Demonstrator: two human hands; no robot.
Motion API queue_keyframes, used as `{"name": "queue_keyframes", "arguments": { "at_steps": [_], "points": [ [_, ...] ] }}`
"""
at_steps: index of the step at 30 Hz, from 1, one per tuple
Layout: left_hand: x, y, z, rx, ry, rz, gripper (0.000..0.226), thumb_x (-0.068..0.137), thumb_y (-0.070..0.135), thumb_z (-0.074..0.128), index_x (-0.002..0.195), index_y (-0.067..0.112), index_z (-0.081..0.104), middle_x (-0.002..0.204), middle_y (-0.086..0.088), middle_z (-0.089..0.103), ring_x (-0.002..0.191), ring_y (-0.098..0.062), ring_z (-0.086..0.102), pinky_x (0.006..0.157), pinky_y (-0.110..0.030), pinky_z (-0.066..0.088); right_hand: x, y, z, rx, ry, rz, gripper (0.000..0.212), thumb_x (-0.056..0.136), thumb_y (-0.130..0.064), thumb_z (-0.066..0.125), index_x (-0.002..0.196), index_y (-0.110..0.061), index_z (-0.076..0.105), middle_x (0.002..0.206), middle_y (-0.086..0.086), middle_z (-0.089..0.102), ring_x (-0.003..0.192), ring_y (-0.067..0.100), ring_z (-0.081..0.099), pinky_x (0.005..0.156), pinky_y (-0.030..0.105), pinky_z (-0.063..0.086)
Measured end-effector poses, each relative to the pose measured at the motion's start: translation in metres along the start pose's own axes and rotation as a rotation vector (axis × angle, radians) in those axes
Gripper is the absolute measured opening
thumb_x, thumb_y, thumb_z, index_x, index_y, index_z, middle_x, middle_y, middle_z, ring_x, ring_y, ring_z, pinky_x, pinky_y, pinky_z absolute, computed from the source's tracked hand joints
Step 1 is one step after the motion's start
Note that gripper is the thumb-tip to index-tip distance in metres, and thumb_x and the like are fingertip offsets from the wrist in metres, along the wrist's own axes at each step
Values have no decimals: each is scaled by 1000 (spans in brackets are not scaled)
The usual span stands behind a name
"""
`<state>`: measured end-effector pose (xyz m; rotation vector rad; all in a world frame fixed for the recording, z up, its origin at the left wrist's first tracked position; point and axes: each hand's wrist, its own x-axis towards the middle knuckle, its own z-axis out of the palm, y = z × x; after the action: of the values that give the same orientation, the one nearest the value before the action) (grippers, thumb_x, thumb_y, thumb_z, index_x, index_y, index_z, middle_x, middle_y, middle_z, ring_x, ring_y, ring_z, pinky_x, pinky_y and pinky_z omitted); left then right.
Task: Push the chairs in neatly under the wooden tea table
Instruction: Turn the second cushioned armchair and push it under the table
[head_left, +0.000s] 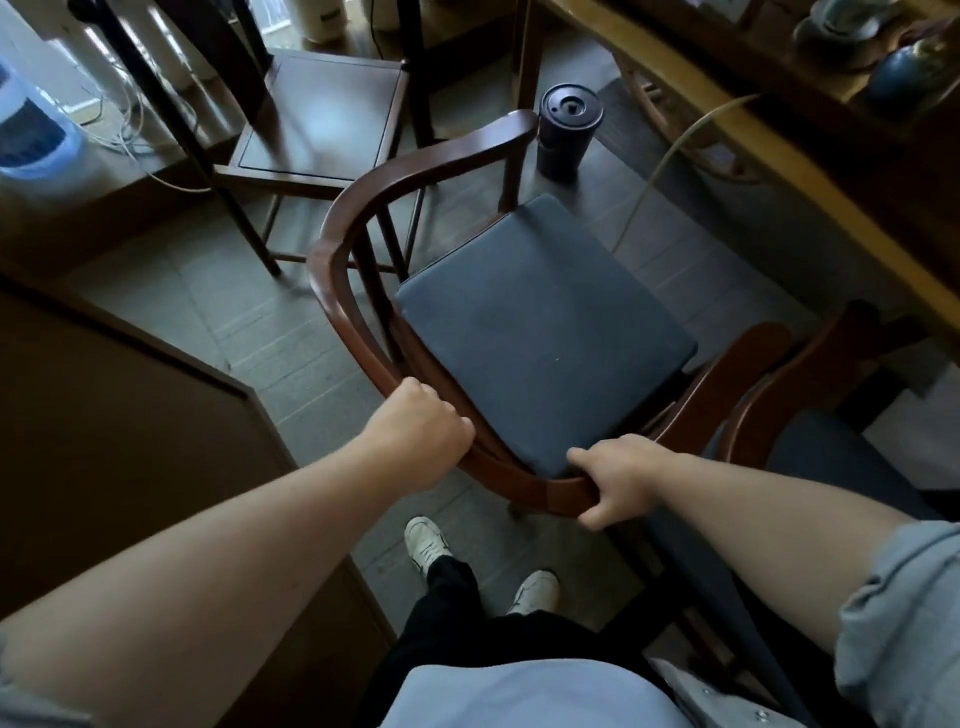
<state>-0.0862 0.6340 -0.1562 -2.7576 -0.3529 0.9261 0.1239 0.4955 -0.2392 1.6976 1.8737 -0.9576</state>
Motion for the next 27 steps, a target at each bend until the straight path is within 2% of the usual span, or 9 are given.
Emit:
{"name": "queue_keyframes", "arguments": {
  "at_steps": [3, 5, 7, 9, 12, 16, 19, 23, 27],
  "points": [
    [10, 15, -12, -28, 18, -14, 17, 94, 20, 47, 107, 17, 58, 103, -5, 68, 94, -29, 62, 77, -36, 41, -13, 22, 3, 17, 13, 27, 54, 70, -64, 63, 97, -22, 42, 81, -3, 54, 74, 23, 53, 65, 33, 42],
    [13, 14, -14, -51, 31, 0, 16, 92, 21, 48, 106, 17, 57, 101, -4, 68, 92, -29, 63, 76, -35, 44, -15, 29, 6, 37, 28, 41, 55, 69, -66, 62, 96, -23, 41, 82, -3, 57, 74, 22, 54, 68, 35, 48],
    [14, 7, -10, -80, 42, 53, 19, 91, 26, 50, 107, 18, 56, 97, -1, 67, 90, -26, 62, 78, -37, 48, -19, 29, 6, 46, 45, 46, 56, 69, -71, 60, 97, -25, 43, 89, -2, 60, 82, 23, 58, 75, 39, 51],
    [13, -8, -2, -146, 71, 143, 29, 89, 41, 52, 112, 22, 54, 99, 3, 65, 93, -22, 61, 83, -40, 49, -27, 24, 3, 41, 88, 45, 62, 73, -76, 55, 105, -24, 49, 102, -1, 58, 95, 21, 57, 81, 39, 50],
    [11, -30, 5, -263, 130, 279, 46, 87, 65, 44, 113, 28, 55, 101, 9, 63, 95, -16, 59, 85, -37, 48, -48, 12, 2, 189, 250, 56, 72, 76, -79, 51, 122, -24, 53, 115, -5, 54, 106, 16, 52, 87, 34, 47],
    [13, -72, 13, -269, 227, 387, 63, 82, 74, 32, 115, 27, 58, 103, 9, 65, 96, -15, 59, 82, -36, 50, -55, -24, 3, 451, 456, 63, 65, 74, -76, 51, 120, -31, 52, 114, -11, 53, 106, 9, 52, 88, 30, 47],
    [23, -109, 24, -246, 256, 456, 68, 81, 77, 34, 118, 26, 58, 109, 7, 66, 99, -16, 60, 82, -38, 52, -45, -57, -3, 567, 548, 101, 66, 74, -73, 54, 124, -31, 51, 119, -13, 54, 109, 7, 50, 92, 29, 45],
    [36, -145, 31, -192, 424, 573, 65, 77, 73, 46, 118, 25, 62, 121, 2, 65, 107, -20, 62, 77, -38, 58, -22, -97, -10, 696, 647, 213, 62, 74, -63, 63, 124, -28, 52, 123, -10, 55, 112, 8, 49, 96, 28, 42],
    [47, -165, 33, -233, 426, 606, 68, 74, 74, 47, 118, 24, 62, 124, 0, 64, 112, -22, 60, 78, -39, 56, 4, -139, -15, 763, 772, 371, 55, 73, -53, 64, 120, -24, 57, 120, -5, 59, 112, 11, 51, 99, 25, 34]
  ]
}}
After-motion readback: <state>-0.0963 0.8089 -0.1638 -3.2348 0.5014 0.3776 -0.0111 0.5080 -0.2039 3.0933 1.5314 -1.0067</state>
